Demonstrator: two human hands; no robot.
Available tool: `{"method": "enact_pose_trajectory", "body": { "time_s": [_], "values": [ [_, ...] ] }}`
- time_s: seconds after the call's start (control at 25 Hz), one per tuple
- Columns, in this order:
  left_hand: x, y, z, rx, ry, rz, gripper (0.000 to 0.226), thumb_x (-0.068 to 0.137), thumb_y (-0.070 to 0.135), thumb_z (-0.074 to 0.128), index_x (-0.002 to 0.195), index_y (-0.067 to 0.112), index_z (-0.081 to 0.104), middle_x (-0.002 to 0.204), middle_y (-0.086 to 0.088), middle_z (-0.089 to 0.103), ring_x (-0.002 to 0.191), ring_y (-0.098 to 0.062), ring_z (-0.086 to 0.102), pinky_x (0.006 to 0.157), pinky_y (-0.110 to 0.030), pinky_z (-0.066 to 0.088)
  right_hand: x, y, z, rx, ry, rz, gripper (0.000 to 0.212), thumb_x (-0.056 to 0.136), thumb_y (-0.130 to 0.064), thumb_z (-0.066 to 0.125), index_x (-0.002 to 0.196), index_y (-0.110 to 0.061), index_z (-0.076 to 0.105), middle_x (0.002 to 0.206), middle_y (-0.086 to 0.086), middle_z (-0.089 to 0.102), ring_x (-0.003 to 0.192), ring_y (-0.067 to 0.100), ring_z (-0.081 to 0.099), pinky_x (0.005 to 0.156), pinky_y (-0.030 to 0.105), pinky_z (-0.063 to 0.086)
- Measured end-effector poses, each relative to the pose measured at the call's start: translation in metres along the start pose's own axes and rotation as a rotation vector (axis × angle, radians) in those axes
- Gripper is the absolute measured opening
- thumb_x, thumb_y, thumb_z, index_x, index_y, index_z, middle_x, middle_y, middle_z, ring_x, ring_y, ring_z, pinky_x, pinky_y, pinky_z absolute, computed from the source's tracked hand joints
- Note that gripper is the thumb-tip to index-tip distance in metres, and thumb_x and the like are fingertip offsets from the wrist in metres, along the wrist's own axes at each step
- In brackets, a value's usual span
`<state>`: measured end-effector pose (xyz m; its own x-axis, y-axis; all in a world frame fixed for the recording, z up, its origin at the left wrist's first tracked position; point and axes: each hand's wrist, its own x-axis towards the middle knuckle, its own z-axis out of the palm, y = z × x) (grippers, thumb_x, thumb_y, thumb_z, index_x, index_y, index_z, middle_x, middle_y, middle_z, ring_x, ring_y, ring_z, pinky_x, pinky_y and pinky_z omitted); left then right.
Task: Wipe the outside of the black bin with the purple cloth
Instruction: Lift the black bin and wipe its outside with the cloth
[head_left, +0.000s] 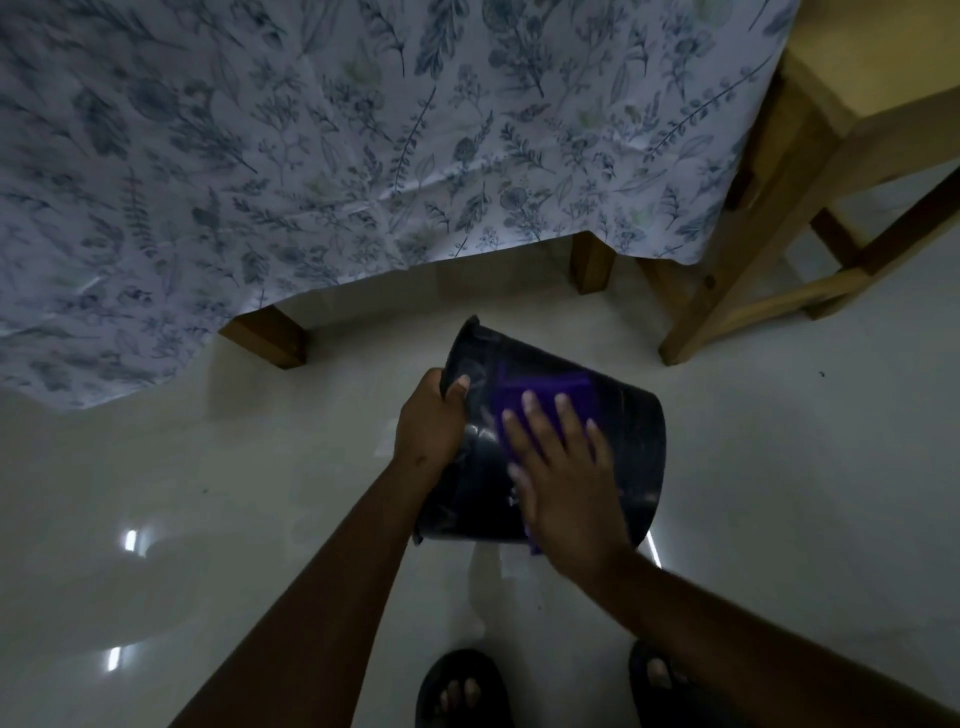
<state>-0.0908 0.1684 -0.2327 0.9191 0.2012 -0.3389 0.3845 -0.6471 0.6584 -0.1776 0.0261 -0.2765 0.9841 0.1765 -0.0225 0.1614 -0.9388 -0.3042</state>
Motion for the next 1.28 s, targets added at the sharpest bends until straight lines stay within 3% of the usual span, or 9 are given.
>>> {"method": "enact_pose_trajectory", "body": {
  "time_s": [0.12,0.28,0.36,0.48,0.6,0.76,0.84,1.04,1.28],
  "values": [
    [0.007,0.007,0.001,-0.050,-0.032,0.010,0.029,0.100,0.034,0.041,0.109,0.010,0.056,0.099,-0.006,0.064,0.084,-0.021,0.059,0.069,-0.029,0.043,0.005,-0.003,0.004,0.008,-0.020,-0.111,0.055,0.098,-0.044,0.023,0.151,-0.030,0.018,0.160,-0.001,0.017,0.148,0.027,0.011,0.117,0.049,0.011],
    [0.010,0.001,0.002,-0.063,-0.024,-0.051,0.031,0.099,0.035,0.041,0.109,0.009,0.056,0.102,-0.011,0.065,0.087,-0.024,0.060,0.072,-0.034,0.050,0.081,0.028,-0.011,0.077,-0.048,0.119,0.051,0.100,-0.041,0.017,0.146,-0.025,0.033,0.153,0.004,0.038,0.141,0.027,0.033,0.110,0.049,0.030],
    [0.009,0.001,0.003,-0.033,-0.011,-0.051,0.032,0.100,0.034,0.042,0.108,0.006,0.057,0.101,-0.012,0.064,0.084,-0.023,0.058,0.067,-0.031,0.045,0.069,0.031,-0.009,0.080,-0.040,0.151,0.052,0.100,-0.042,0.016,0.148,-0.025,0.029,0.155,0.005,0.034,0.142,0.028,0.029,0.112,0.049,0.029],
    [0.017,0.009,0.003,-0.004,-0.013,-0.058,0.032,0.099,0.033,0.044,0.106,0.004,0.057,0.096,-0.011,0.063,0.083,-0.025,0.059,0.069,-0.029,0.042,0.003,0.009,-0.005,0.016,-0.022,0.024,0.055,0.098,-0.043,0.020,0.151,-0.028,0.021,0.159,0.002,0.023,0.146,0.029,0.018,0.113,0.050,0.019],
    [0.012,0.013,-0.002,-0.111,-0.041,-0.041,0.031,0.097,0.035,0.047,0.111,0.008,0.053,0.098,-0.007,0.064,0.078,-0.018,0.060,0.062,-0.028,0.046,0.015,0.021,-0.005,0.034,-0.011,-0.048,0.053,0.098,-0.043,0.023,0.149,-0.030,0.024,0.158,0.000,0.027,0.146,0.028,0.021,0.111,0.049,0.022],
    [-0.031,-0.004,0.000,-0.128,-0.024,0.041,0.029,0.101,0.036,0.041,0.119,0.014,0.046,0.092,0.005,0.058,0.074,0.001,0.055,0.057,-0.015,0.041,0.069,0.041,-0.009,0.068,0.026,0.120,0.048,0.100,-0.036,0.028,0.147,-0.025,0.032,0.153,0.005,0.037,0.140,0.029,0.033,0.108,0.051,0.035],
    [-0.035,-0.006,-0.001,-0.110,0.006,0.013,0.029,0.101,0.036,0.040,0.115,0.012,0.049,0.091,0.003,0.058,0.071,0.000,0.054,0.055,-0.014,0.039,0.043,0.030,-0.002,0.039,0.049,0.099,0.050,0.099,-0.034,0.032,0.148,-0.026,0.029,0.156,0.004,0.032,0.144,0.030,0.027,0.111,0.051,0.029],
    [-0.005,0.005,0.001,-0.118,0.024,0.007,0.030,0.099,0.038,0.042,0.108,0.012,0.054,0.099,-0.007,0.065,0.085,-0.023,0.062,0.067,-0.029,0.045,-0.005,0.018,0.012,0.003,0.034,-0.123,0.056,0.097,-0.040,0.029,0.151,-0.030,0.020,0.160,0.000,0.019,0.148,0.027,0.011,0.116,0.051,0.016],
    [-0.012,-0.005,0.001,-0.100,-0.004,0.033,0.033,0.100,0.039,0.040,0.113,0.012,0.052,0.104,-0.008,0.064,0.091,-0.024,0.062,0.080,-0.036,0.052,0.063,0.048,-0.007,0.057,0.035,0.070,0.048,0.100,-0.035,0.030,0.146,-0.023,0.034,0.153,0.004,0.038,0.140,0.028,0.034,0.110,0.047,0.032]
  ]
}}
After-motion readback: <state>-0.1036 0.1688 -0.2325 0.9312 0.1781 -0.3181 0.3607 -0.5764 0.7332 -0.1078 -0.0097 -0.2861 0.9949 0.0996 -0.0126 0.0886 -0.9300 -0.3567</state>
